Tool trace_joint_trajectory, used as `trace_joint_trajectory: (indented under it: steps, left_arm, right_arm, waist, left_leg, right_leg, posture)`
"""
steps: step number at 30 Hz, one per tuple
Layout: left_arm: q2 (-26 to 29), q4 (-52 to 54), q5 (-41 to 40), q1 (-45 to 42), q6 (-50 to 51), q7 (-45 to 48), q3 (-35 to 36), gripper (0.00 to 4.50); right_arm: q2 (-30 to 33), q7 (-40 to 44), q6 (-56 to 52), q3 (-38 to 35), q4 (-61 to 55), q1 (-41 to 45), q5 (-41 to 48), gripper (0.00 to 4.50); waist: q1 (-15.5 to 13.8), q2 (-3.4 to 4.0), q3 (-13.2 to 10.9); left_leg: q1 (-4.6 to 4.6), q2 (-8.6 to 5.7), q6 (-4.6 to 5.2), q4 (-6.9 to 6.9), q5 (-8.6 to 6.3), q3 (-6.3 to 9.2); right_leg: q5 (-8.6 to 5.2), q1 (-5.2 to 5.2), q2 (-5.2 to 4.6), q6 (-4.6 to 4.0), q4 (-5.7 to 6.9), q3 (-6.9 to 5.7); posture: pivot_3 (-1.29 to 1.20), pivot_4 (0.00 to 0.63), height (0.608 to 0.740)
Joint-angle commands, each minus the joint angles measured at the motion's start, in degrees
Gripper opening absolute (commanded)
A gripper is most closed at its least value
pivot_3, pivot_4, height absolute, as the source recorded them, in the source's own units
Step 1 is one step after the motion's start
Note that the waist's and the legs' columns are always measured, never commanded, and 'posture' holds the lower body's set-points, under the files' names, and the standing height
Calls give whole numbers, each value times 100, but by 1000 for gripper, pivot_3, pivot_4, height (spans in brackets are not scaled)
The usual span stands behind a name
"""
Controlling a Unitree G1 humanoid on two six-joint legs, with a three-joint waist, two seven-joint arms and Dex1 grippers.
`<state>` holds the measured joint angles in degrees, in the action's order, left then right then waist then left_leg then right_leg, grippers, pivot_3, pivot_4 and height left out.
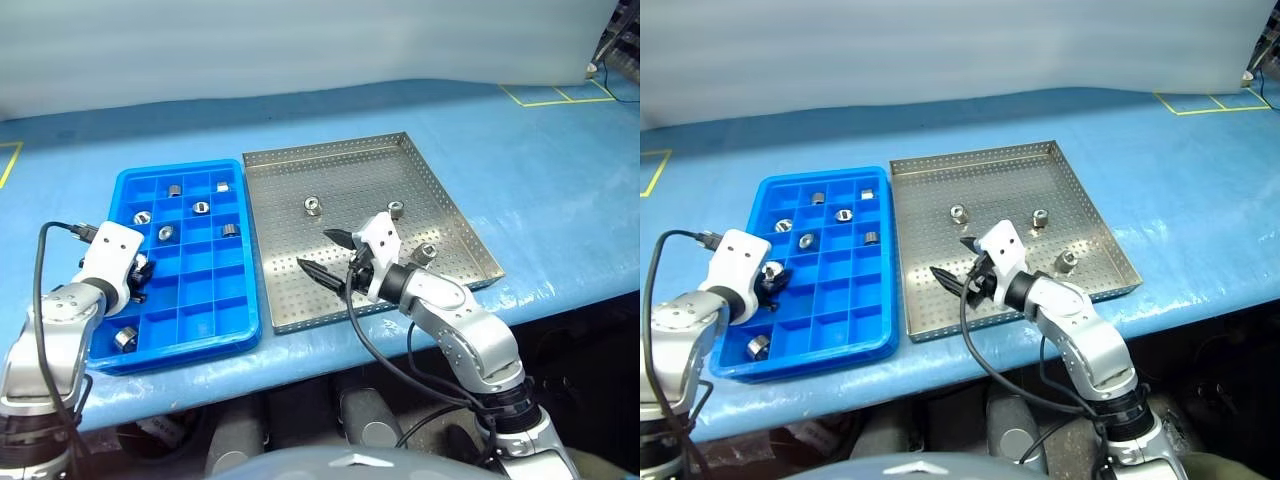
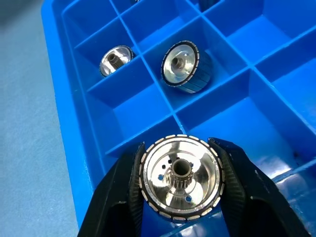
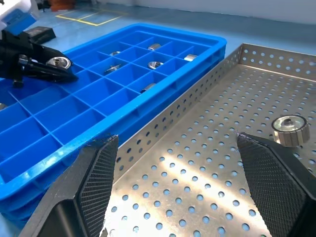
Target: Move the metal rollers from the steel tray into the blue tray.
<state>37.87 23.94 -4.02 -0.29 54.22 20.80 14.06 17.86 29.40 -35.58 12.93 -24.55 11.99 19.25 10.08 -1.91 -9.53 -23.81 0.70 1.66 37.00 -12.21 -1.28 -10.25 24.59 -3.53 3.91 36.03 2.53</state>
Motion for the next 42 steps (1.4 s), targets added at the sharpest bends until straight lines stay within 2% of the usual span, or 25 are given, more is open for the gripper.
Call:
trace_joint_trajectory:
  steps: [1, 4, 9, 12, 15, 22, 32, 36, 42]
  left_arm:
    - [-221, -85, 30, -46, -168, -204, 73, 2760]
    - [-699, 136, -376, -276, -413, -208, 347, 3679]
    - [-1259, 456, -1237, -479, -1059, 233, 567, 3679]
    - [-1263, 544, -1523, -462, -1496, 788, 102, 3679]
    - [-994, 473, -1392, -460, -1802, 1306, -731, 3679]
    - [-1138, 341, -1408, -852, -1916, 1546, -1792, 3679]
    - [-1195, 16, -1284, -1068, -2029, 1548, -2253, 3679]
    - [-1472, -734, -897, -1700, -2260, 1535, -2754, 3679]
    - [-1727, -1306, -755, -2139, -2481, 1611, -2877, 3679]
  right_arm:
    - [25, -90, 10, -72, -44, -19, -65, 4017]
    - [37, -183, -21, -131, 1, 3, -122, 4017]
    - [2, -409, -76, -285, 307, 196, -218, 4017]
    - [12, -909, -459, -334, 730, 486, -626, 4017]
    - [-55, -1281, -703, -461, 1167, 738, -861, 4017]
    - [-92, -1478, -1144, -570, 1133, 759, -990, 4017]
    - [-160, -1481, -1477, -618, 467, 212, -915, 4017]
    - [-75, -1473, -1658, -767, -89, 188, -860, 4017]
    - [-61, -1492, -1911, -807, 233, 11, -854, 4017]
  waist:
    - [1, 1, 0]
    - [-9, -1, 2]
    - [-46, -8, 5]
    - [-38, -7, 5]
    - [-37, -6, 6]
    - [-15, -5, 5]
    - [76, -3, 4]
    - [90, 0, 4]
    - [315, 0, 6]
  left_leg:
    - [1, 1, 0, 1, 0, -1]
    - [-3, 0, 0, 5, 0, -2]
    - [-11, -3, 2, 7, 0, 0]
    - [-10, -3, 2, 8, 0, -4]
    - [-5, -6, 2, 9, 1, -8]
    - [-14, -10, 10, 9, -2, -4]
    - [-11, -7, 11, 17, -3, -7]
    - [-12, -10, 15, 29, 0, -4]
    - [-13, -11, 19, 29, -2, -6]
  right_leg:
    - [0, -1, 0, 1, 0, 0]
    - [0, -2, -1, 0, -1, 0]
    - [5, 1, -2, -5, -3, -3]
    - [6, 0, -2, -5, -2, 0]
    - [6, -4, 0, -6, -1, 3]
    - [4, -1, 7, -4, -3, 5]
    - [-9, -4, 15, 24, -3, 13]
    - [-5, -10, 14, 36, -3, 15]
    - [-3, -11, 14, 39, -6, 20]
  posture:
    - [-187, 150, 740]
    - [-192, 150, 740]
    - [-193, 150, 740]
    - [-181, 150, 740]
    - [-183, 150, 740]
    - [-202, 150, 740]
    - [-237, 150, 740]
    - [-290, 150, 740]
    - [-332, 150, 740]
